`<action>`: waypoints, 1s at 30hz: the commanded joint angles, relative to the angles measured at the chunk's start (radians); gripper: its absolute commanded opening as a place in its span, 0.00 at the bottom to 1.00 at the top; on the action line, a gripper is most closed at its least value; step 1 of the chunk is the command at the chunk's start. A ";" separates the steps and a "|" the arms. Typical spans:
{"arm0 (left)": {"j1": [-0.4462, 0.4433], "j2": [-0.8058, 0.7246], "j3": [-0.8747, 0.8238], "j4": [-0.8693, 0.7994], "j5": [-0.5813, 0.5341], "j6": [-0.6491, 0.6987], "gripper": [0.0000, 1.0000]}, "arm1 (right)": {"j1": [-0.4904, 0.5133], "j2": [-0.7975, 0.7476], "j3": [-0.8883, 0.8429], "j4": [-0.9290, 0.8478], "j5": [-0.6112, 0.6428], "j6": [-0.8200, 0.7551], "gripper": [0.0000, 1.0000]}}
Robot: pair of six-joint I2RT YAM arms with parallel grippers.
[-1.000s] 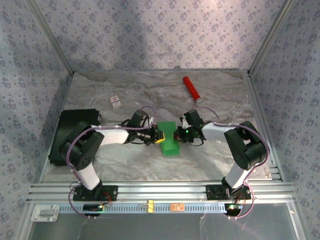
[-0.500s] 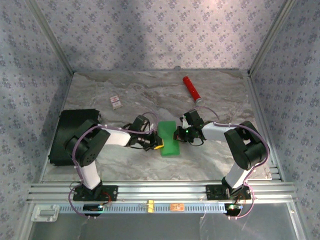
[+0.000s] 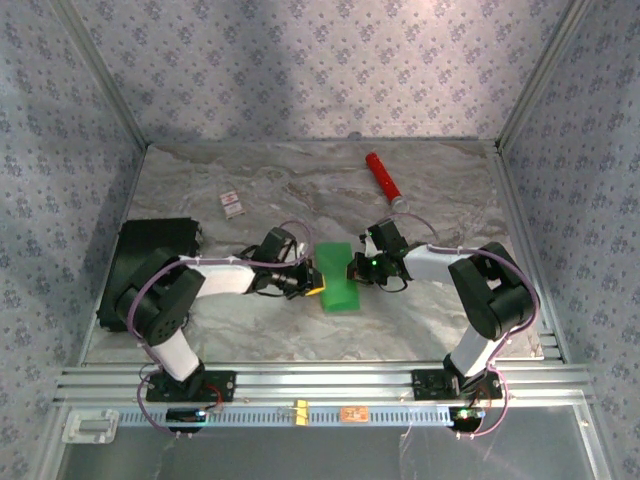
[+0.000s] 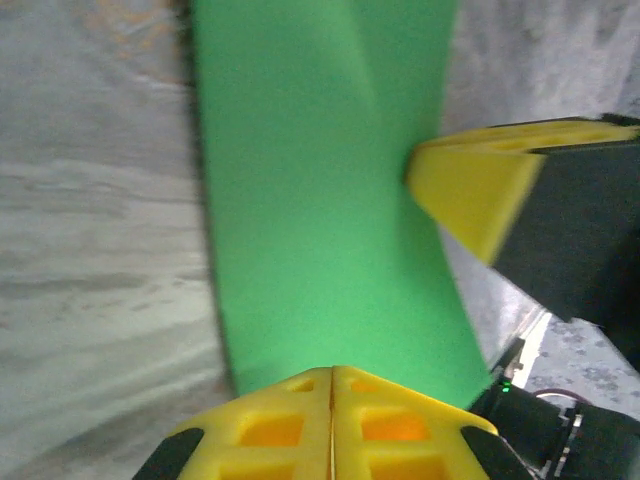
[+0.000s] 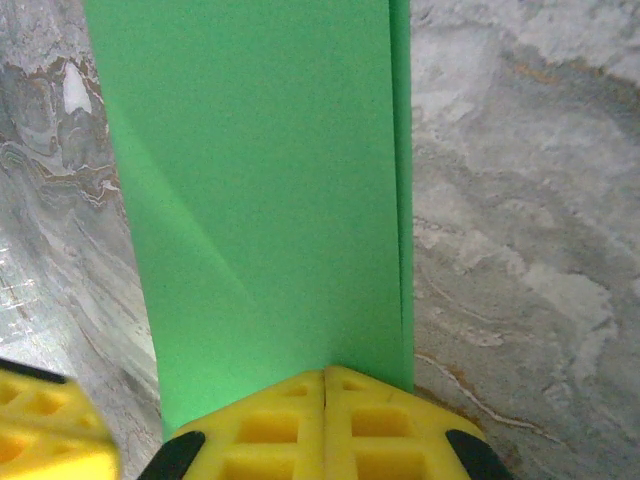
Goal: Fold a paper plane with a square sheet of paper (pick it up from the middle)
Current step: First fold the square sheet of paper in half at the center of the table.
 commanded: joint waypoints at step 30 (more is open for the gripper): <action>-0.053 -0.056 -0.048 -0.011 -0.031 -0.009 0.08 | -0.003 0.005 -0.052 -0.095 0.077 0.007 0.01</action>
